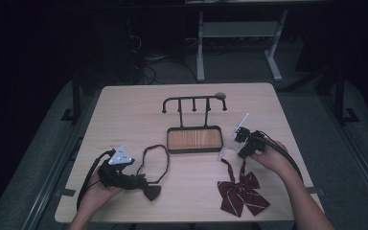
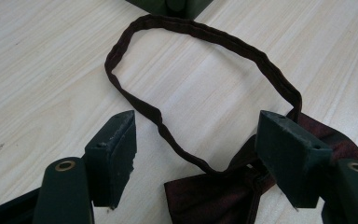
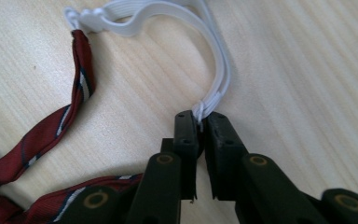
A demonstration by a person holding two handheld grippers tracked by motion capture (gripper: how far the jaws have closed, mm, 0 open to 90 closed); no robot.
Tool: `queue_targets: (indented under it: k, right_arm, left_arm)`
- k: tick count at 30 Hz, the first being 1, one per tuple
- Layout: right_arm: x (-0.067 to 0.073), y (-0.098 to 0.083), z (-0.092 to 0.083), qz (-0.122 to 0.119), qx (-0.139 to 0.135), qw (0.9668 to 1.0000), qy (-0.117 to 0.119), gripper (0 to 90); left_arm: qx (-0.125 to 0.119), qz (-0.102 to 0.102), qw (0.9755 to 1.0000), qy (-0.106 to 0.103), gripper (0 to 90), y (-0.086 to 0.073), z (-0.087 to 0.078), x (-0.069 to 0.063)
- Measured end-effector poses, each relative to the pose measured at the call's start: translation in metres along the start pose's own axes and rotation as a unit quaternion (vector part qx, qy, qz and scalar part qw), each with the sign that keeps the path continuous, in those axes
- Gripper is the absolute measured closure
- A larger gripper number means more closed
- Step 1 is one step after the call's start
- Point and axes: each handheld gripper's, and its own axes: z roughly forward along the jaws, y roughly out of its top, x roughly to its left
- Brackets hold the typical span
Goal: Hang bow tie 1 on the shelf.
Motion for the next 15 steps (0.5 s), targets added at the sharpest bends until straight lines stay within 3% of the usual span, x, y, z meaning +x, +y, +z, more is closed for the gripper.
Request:
queue_targets:
  k: [8, 15]
  right_arm:
    - [-0.001, -0.005, -0.007, 0.0, -0.018, 0.9997, 0.015, 84.7]
    - [0.0, -0.011, -0.021, -0.006, -0.048, 0.9975, 0.051, 85.1]
  left_arm:
    - [-0.001, 0.0, 1.0, 0.0, 29.7, 0.0, 0.0, -0.001]
    - [-0.002, 0.0, 1.0, -0.001, 29.7, 0.0, 0.0, -0.001]
